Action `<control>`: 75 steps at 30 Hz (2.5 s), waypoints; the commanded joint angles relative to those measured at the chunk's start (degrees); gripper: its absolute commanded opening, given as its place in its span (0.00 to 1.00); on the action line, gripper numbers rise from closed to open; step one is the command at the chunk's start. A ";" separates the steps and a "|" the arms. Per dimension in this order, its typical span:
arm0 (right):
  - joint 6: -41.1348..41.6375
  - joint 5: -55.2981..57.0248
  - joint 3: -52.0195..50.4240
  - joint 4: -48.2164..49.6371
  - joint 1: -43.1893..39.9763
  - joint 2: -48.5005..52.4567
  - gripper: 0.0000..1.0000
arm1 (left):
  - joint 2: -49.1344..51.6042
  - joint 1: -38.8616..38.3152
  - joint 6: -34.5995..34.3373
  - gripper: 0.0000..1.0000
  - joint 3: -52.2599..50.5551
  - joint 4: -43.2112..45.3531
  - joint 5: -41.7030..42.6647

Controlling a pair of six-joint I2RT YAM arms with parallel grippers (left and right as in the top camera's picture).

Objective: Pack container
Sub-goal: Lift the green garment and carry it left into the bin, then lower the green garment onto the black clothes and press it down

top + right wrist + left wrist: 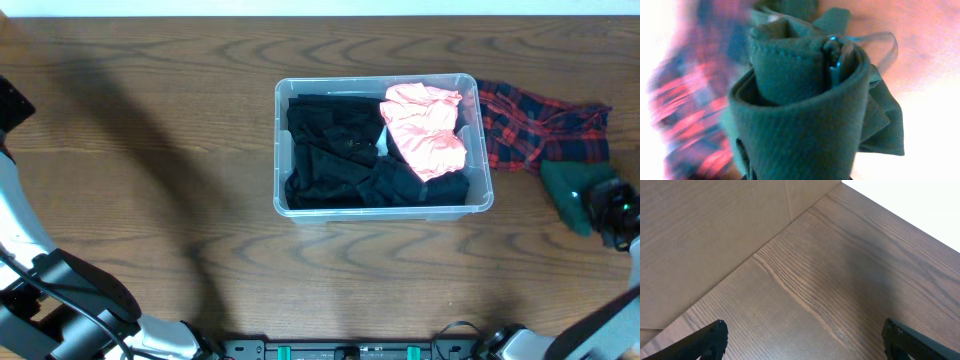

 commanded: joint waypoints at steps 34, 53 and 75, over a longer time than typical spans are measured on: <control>-16.11 -2.64 11.37 20.81 65.81 4.44 0.01 | -0.15 0.15 -0.70 0.98 0.44 0.02 -0.33; -23.96 -0.39 11.37 20.46 69.66 14.75 0.01 | -0.15 0.15 -0.70 0.98 0.44 0.02 -0.33; -30.73 17.31 12.76 19.10 69.48 12.00 0.99 | -0.15 0.15 -0.70 0.98 0.44 0.00 -0.33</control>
